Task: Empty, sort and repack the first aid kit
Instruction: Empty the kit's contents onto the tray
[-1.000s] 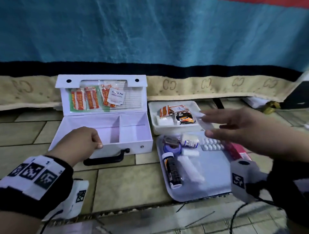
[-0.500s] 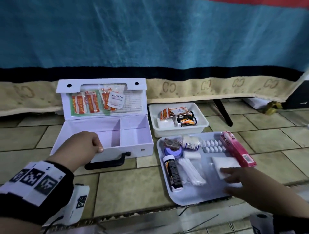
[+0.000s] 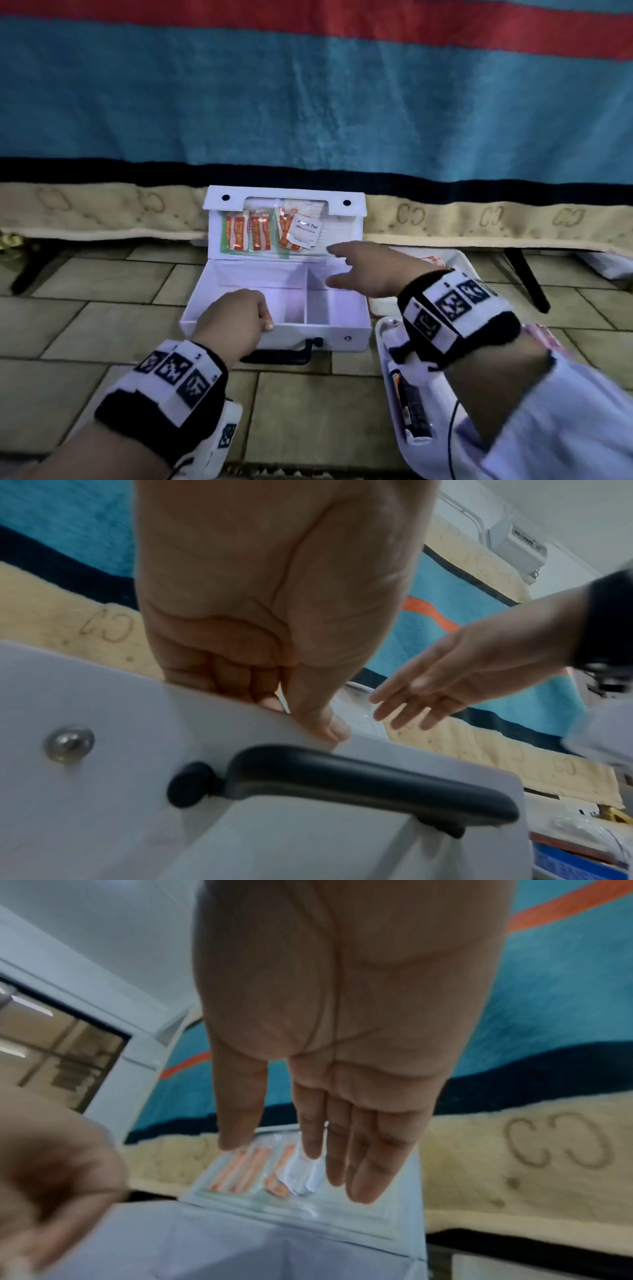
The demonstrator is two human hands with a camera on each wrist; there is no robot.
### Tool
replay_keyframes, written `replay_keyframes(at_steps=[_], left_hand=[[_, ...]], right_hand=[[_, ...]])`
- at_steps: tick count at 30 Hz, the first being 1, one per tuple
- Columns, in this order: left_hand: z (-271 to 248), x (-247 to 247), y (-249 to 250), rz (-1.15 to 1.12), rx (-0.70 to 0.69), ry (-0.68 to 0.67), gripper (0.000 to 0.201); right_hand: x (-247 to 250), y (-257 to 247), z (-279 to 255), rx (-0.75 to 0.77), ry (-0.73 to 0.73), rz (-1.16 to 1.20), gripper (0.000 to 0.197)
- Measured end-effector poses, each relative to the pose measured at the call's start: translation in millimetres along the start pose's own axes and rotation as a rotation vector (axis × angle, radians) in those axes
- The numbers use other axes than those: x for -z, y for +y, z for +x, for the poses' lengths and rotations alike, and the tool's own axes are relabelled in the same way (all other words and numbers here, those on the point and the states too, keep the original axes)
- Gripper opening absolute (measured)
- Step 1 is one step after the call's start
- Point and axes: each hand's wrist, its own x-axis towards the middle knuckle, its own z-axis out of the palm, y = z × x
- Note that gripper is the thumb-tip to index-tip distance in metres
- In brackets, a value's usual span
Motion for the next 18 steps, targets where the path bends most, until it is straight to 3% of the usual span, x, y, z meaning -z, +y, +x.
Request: replay_keyframes(at_steps=[3,7,15,18], left_hand=[[-0.4,-3.6,-1.2,-0.004,-0.007,0.017,0.027],[3.3,-5.4,-2.9,-0.012,0.000,0.022,0.028],[5.9,-7.6,-6.8,-0.004,-0.019,0.036,0.030],[6.1,-7.2,-7.1,-0.013,-0.015,0.043,0.030]], right_hand=[[11.0,1.8,27.5,-0.018,0.066,-0.073,0.062],[23.7,1.6,45.7,0.077,0.279,-0.026,0.062],[33.7,-7.3,76.5,0.085,0.442,0.086,0.024],[42.9,-15.0,81.8,0.067,0.426,0.009,0.017]])
